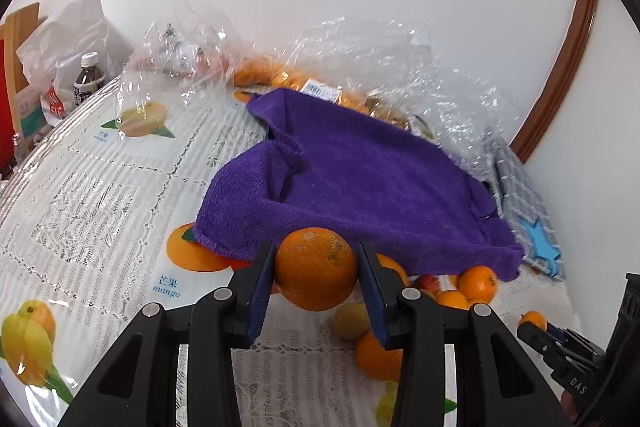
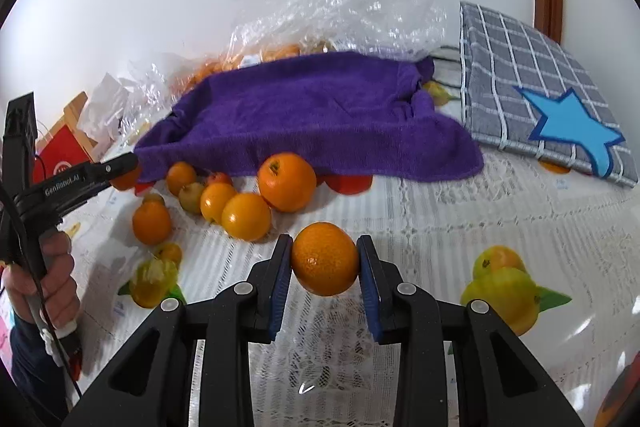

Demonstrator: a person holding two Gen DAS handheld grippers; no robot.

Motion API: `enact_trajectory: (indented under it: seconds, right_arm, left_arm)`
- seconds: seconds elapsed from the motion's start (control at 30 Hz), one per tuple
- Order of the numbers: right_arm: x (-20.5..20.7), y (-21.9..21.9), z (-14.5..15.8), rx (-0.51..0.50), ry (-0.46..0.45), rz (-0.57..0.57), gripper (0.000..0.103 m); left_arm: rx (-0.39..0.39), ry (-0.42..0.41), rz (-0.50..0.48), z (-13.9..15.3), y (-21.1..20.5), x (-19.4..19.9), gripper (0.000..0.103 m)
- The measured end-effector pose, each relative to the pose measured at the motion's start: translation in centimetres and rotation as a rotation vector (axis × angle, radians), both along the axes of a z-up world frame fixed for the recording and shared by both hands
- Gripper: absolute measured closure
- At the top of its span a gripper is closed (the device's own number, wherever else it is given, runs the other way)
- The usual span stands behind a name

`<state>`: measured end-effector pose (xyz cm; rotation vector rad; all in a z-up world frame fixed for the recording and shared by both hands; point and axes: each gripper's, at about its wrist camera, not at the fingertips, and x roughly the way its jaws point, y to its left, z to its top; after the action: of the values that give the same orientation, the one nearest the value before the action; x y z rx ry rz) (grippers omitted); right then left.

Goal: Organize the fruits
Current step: 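Lift the orange with the right gripper and carry it over the purple towel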

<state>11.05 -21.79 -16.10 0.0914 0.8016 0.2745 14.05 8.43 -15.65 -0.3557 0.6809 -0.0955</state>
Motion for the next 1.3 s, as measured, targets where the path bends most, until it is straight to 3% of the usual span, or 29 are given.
enact_trajectory:
  seconds: [0.17, 0.3, 0.53, 0.73, 0.9, 1.3]
  right_arm:
    - [0.2, -0.1, 2.6, 0.027, -0.046, -0.01, 0.071]
    - [1.2, -0.3, 4.8, 0.031, -0.091, -0.023, 0.071]
    - [4.4, -0.8, 7.5, 0.033, -0.139, -0.054, 0.071]
    - [7.4, -1.6, 8.6, 0.056, -0.154, -0.09, 0.071]
    - [9.3, -1.9, 8.6, 0.073, -0.154, -0.11, 0.071]
    - [13.1, -0.6, 6.8, 0.078, -0.148, -0.077, 0.071]
  left_arm:
    - [-0.004, 0.009, -0.008, 1.3, 0.1, 0.1, 0.064]
    - [0.005, -0.032, -0.03, 3.7, 0.5, 0.8, 0.064]
    - [0.057, -0.098, -0.037, 8.8, 0.7, 3.8, 0.064]
    - [0.057, -0.126, -0.052, 10.8, -0.3, 6.6, 0.064]
    - [0.036, -0.127, -0.054, 10.4, -1.1, 9.0, 0.064]
    - [0.012, -0.051, -0.052, 4.8, -0.6, 11.5, 0.064]
